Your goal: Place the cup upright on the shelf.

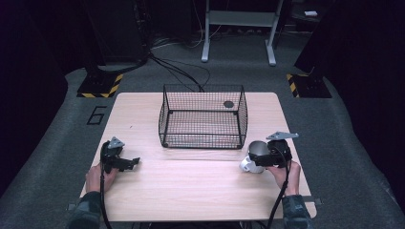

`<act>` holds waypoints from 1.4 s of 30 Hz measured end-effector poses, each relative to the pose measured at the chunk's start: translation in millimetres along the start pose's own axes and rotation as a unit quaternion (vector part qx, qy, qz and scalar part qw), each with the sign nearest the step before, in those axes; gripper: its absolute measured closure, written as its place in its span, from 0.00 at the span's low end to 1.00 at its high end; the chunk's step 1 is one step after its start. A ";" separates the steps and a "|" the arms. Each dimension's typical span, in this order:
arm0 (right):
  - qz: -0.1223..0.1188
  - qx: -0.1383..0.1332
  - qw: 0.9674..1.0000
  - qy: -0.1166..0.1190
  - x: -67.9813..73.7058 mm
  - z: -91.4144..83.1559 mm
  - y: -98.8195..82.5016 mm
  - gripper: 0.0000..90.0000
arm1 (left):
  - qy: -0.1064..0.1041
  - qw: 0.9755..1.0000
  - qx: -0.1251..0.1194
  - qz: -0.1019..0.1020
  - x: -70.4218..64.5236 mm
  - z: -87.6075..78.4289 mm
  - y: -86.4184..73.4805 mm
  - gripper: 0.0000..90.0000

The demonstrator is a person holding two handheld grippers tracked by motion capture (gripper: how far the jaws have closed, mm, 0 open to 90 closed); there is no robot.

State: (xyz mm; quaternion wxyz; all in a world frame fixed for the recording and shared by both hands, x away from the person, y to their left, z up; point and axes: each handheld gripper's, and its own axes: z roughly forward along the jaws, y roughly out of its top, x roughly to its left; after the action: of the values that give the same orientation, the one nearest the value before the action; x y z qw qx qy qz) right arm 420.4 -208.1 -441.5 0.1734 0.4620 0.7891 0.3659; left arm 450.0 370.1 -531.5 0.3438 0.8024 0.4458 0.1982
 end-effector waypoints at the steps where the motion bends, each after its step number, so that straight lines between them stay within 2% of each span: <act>1: 0.003 -0.004 1.000 -0.001 -0.4 -0.1 -0.7 0.06 | -0.001 1.000 0.002 0.000 0.1 -0.3 0.2 0.00; 3: 0.008 -0.004 1.000 0.004 -1.4 -1.4 -1.1 0.06 | 0.000 1.000 0.001 0.000 0.1 -0.1 0.1 0.00; 14: 0.000 -0.013 1.000 0.008 2.2 -8.7 3.7 0.06 | 0.000 1.000 0.000 0.000 0.1 -0.1 0.0 0.00; 29: -0.016 -0.012 0.999 0.030 18.3 -14.6 19.5 0.06 | -0.001 1.000 0.000 0.000 0.0 0.1 0.0 0.00; 42: -0.032 -0.009 0.998 0.050 33.1 -11.1 34.5 0.06 | -0.001 1.000 0.000 0.000 0.0 0.0 0.0 0.00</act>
State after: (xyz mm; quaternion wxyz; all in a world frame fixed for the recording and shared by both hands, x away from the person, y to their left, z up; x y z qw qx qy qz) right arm 417.4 -173.8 -406.4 0.1499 0.4161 0.8077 0.3900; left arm 450.0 370.1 -531.5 0.3440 0.8025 0.4458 0.1974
